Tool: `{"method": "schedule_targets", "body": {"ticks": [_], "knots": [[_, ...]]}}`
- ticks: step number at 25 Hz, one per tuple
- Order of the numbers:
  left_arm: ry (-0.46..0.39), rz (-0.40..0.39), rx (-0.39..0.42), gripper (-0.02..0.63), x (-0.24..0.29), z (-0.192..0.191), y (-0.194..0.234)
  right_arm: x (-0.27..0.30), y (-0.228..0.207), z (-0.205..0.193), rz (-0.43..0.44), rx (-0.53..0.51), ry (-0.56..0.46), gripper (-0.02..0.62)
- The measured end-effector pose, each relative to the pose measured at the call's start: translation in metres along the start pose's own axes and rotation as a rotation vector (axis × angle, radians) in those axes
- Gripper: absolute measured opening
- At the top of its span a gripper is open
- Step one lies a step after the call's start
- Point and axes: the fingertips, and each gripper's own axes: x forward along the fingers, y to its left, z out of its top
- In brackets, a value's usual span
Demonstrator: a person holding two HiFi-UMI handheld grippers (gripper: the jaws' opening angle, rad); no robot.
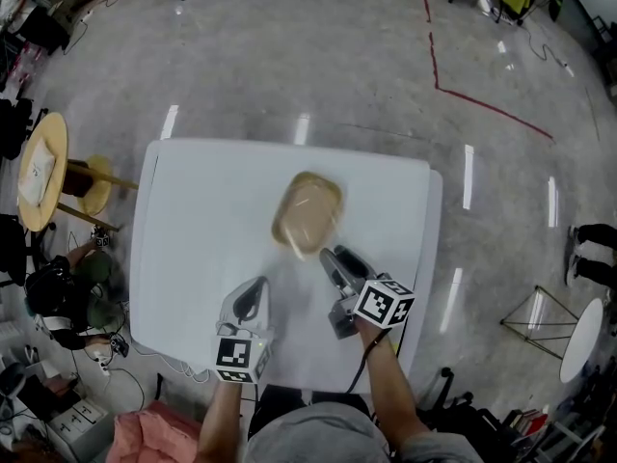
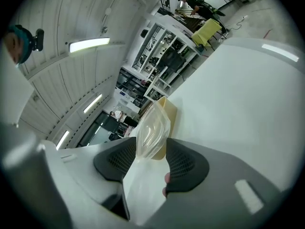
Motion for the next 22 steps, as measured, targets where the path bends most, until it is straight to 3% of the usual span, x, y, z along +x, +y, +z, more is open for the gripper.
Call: {"method": "schedule_targets", "body": {"ticks": [10,22], "knots": [[0.0,0.011,-0.004,0.011,-0.005,-0.001,-0.001,-0.004,-0.009,0.001,-0.041,0.029,-0.007,0.098],[-0.006,0.026,-0.004,0.011,-0.007,0.0,-0.003,-0.004,-0.008,0.003,-0.011,0.087,-0.025,0.064]]}}
